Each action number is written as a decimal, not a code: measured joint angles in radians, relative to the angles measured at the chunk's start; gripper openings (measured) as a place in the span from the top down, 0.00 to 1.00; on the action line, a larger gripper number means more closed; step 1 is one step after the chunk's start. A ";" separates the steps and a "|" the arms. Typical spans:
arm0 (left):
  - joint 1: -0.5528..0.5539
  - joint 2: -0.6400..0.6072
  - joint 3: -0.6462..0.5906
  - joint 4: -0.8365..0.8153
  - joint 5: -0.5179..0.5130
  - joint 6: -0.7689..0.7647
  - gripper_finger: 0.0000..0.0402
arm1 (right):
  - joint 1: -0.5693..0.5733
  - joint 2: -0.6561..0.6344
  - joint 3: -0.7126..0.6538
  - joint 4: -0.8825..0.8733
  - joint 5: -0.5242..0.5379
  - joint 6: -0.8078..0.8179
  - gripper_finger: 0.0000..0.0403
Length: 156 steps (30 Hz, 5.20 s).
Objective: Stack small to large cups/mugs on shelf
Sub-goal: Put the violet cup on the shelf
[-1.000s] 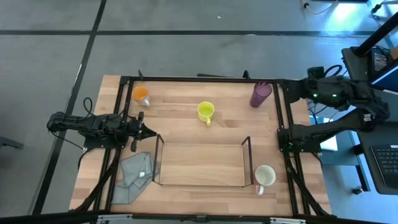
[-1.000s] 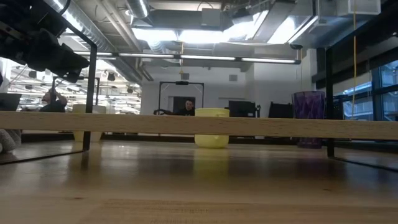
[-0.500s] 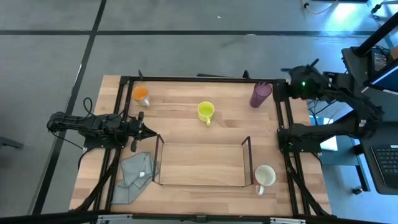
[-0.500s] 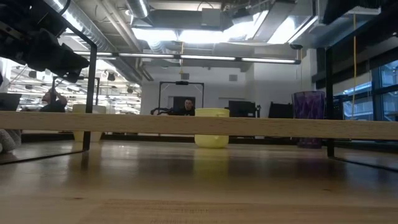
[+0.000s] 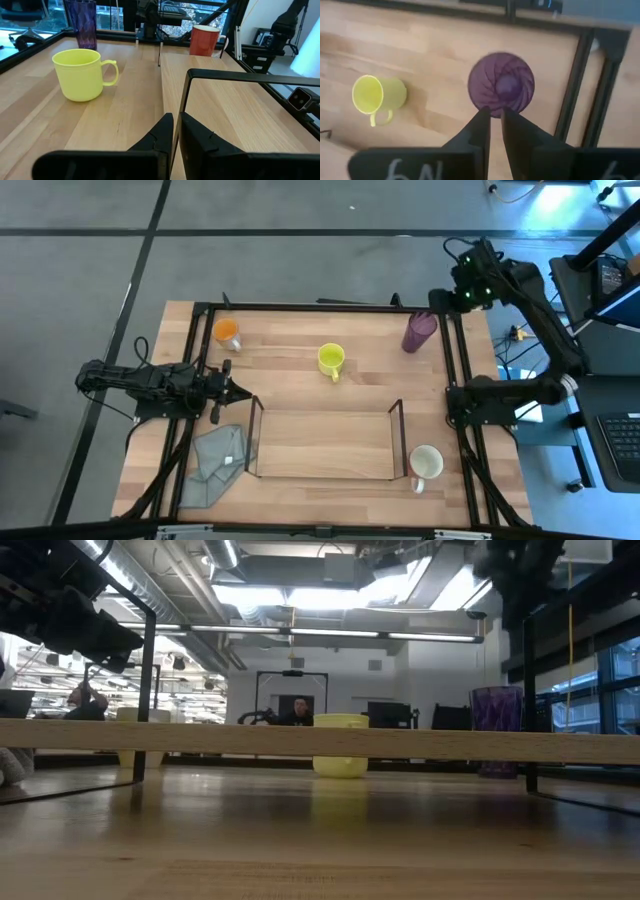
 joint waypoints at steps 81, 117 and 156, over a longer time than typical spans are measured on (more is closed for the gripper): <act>0.000 0.000 0.000 0.002 0.000 0.000 0.94 | 0.081 0.069 -0.365 0.186 0.220 0.582 0.62; 0.000 0.000 0.000 0.001 0.013 0.002 0.94 | 0.080 0.070 -0.425 0.279 0.274 0.558 0.64; 0.000 0.000 0.000 0.001 0.004 0.000 0.94 | 0.080 0.070 -0.422 0.286 0.242 0.581 0.94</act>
